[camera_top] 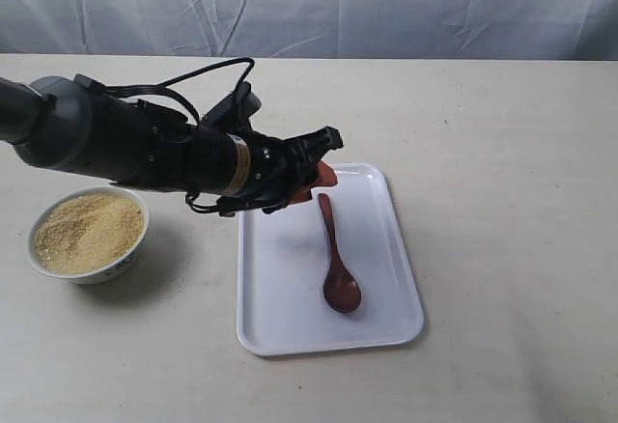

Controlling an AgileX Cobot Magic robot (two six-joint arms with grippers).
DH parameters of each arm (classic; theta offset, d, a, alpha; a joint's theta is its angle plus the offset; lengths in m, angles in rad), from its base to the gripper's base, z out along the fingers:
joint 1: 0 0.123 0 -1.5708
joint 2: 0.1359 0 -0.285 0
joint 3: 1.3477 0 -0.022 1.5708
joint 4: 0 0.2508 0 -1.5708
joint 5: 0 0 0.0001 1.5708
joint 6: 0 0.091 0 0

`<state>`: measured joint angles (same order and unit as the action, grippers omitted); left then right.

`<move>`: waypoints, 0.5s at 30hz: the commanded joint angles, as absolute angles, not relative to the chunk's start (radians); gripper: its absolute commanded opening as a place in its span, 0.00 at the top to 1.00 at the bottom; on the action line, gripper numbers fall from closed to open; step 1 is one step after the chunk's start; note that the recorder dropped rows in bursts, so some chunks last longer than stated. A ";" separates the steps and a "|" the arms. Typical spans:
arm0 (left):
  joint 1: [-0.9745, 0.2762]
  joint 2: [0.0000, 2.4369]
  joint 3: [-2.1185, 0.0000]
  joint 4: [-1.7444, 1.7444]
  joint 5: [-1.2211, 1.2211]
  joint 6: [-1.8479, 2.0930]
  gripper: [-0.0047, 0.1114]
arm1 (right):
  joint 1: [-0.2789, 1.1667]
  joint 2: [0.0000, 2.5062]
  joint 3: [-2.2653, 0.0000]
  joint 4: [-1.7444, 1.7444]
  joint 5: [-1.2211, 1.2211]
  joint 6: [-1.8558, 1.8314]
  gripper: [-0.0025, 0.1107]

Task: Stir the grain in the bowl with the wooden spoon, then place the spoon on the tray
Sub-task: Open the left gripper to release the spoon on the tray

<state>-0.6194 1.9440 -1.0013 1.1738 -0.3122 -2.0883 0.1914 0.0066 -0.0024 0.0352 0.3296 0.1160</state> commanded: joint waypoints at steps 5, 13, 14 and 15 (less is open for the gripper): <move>-0.578 1.800 -1.007 1.521 -0.426 -2.091 0.92 | 0.186 0.000 0.000 0.038 0.319 0.115 0.98; -0.490 1.494 -1.003 1.744 -0.102 -1.773 0.96 | 0.186 0.000 0.000 0.036 0.319 0.115 0.98; -0.490 1.475 -1.003 1.744 -0.032 -1.714 0.96 | 0.186 0.000 0.000 0.036 0.319 0.115 0.98; -0.490 1.445 -1.001 1.744 0.103 -1.586 0.96 | 0.186 0.000 0.000 0.036 0.319 0.115 0.98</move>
